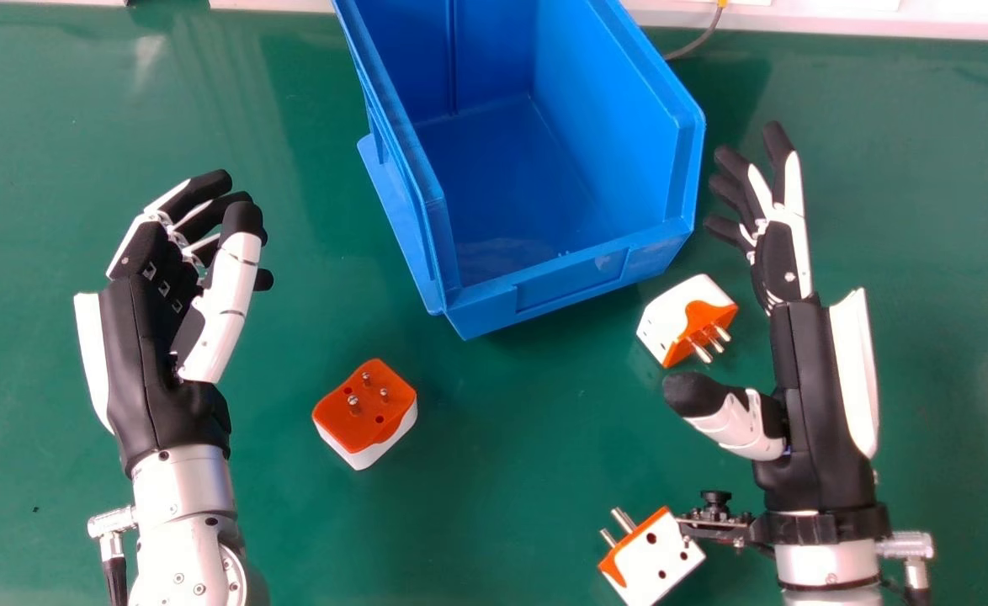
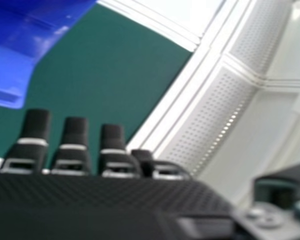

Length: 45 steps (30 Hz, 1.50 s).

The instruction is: Pick all objects and put in blue box

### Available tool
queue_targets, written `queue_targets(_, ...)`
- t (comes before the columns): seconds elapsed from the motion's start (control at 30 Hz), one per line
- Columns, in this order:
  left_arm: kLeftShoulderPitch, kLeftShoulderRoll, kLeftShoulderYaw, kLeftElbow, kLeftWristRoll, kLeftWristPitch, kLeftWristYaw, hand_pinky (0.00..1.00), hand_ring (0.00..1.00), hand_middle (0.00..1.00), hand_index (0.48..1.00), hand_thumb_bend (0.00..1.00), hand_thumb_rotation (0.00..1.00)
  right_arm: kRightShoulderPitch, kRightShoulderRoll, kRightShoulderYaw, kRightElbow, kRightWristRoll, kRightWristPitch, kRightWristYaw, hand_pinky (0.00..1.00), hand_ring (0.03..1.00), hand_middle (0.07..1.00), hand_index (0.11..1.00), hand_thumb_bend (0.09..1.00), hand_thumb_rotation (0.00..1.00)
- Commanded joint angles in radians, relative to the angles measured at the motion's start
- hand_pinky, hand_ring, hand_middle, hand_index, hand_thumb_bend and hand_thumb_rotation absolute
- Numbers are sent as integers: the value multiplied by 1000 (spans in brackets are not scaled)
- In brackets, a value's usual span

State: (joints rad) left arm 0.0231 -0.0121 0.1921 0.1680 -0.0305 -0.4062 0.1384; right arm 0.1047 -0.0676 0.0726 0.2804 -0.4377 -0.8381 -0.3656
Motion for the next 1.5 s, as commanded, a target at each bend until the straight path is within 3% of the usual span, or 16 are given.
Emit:
queue_targets(0.0,-10,5,-1,-15,5,-16,1,487,622,688,681,623,486,-6,-1,-5,-15,10,-11,-6,816,893,923,989,911,1000)
queue_targets(0.33,-10,6,-1,-17,12,-15,8,486,623,689,682,626,489,-7,-3,-6,-14,5,-11,-8,813,891,921,987,910,1000)
queue_targets(0.57,-10,5,-1,-19,3,-11,5,485,622,688,682,628,489,-6,-4,-7,-17,-2,-6,-10,814,892,923,989,908,1000)
queue_targets(0.8,-10,9,-1,-16,4,-12,1,486,623,689,683,631,489,-6,2,-22,-34,-17,22,-30,813,894,923,989,906,1000)
queue_targets(1.0,-12,7,3,-17,-3,-11,-1,485,624,691,684,626,488,7,12,-28,-76,-57,101,-47,811,893,922,987,891,1000)
queue_targets(1.37,-14,8,4,-16,2,-8,1,483,621,688,680,635,487,20,10,-20,-128,-91,220,-57,817,897,931,990,854,1000)
queue_targets(1.4,-14,6,5,-17,-5,-7,-2,482,621,688,681,635,487,23,11,-18,-136,-92,237,-53,828,905,938,992,845,1000)
queue_targets(1.47,-15,7,4,-15,-5,-11,-4,482,621,688,681,635,487,30,7,-15,-160,-124,287,-55,828,905,938,992,845,1000)
